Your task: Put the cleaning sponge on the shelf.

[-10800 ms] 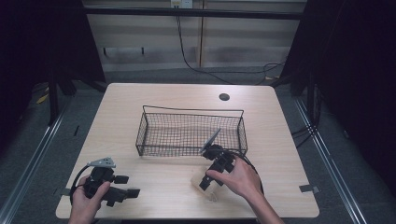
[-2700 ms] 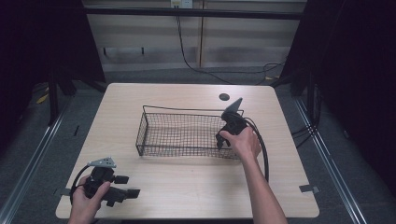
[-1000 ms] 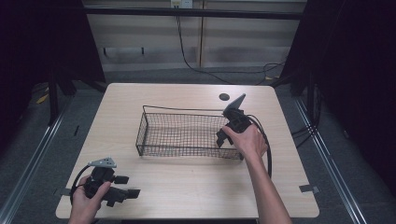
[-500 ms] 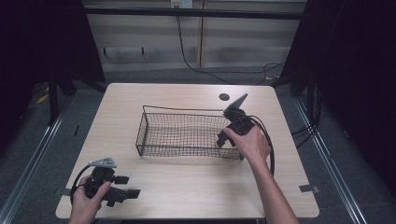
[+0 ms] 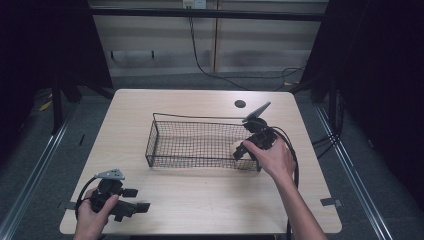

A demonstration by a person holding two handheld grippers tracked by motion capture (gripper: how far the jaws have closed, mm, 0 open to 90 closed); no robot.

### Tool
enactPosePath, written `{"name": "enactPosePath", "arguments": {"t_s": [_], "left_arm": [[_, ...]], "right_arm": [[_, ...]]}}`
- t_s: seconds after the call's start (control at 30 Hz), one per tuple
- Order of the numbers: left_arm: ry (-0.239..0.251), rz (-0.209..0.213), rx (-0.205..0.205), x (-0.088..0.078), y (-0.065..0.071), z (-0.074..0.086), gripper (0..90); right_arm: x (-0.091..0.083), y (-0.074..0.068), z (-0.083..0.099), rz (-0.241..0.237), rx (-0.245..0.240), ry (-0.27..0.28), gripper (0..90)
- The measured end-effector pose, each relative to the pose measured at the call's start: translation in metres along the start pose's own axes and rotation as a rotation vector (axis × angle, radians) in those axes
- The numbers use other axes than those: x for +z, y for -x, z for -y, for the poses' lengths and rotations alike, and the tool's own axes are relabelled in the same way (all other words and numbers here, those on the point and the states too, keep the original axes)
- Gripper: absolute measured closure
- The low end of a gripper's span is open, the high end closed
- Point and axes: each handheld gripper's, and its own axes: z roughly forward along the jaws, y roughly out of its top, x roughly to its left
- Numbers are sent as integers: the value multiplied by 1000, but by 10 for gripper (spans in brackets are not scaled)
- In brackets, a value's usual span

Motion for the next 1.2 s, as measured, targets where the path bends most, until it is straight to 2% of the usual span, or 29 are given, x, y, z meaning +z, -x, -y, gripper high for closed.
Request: {"name": "enactPosePath", "arguments": {"t_s": [0.27, 0.47, 0.73, 0.8, 0.87, 0.93, 1.03, 1.07, 1.2], "left_arm": [[5, -2, -3, 0, 0, 0, 184], [3, -1, -2, 1, 0, 1, 184], [5, -2, -7, 1, 0, 1, 184], [-3, -2, -7, 1, 0, 0, 184], [-1, -2, -3, 1, 0, 1, 184], [0, -2, -4, 1, 0, 1, 184], [2, -2, -5, 1, 0, 1, 184], [2, -2, -5, 1, 0, 1, 184], [-1, -4, -6, 1, 0, 1, 184]], "right_arm": [[-5, -6, 17, -25, -46, 53, 192], [-6, -13, 31, -20, -75, 81, 200], [-5, -22, 49, -33, -94, 131, 222], [-3, -23, 54, -52, -91, 136, 227], [0, -26, 59, -37, -105, 138, 229], [2, -28, 65, -60, -102, 155, 231], [7, -31, 73, -37, -122, 164, 231], [8, -31, 76, -57, -112, 161, 235], [14, -31, 87, -53, -113, 170, 239]]}}
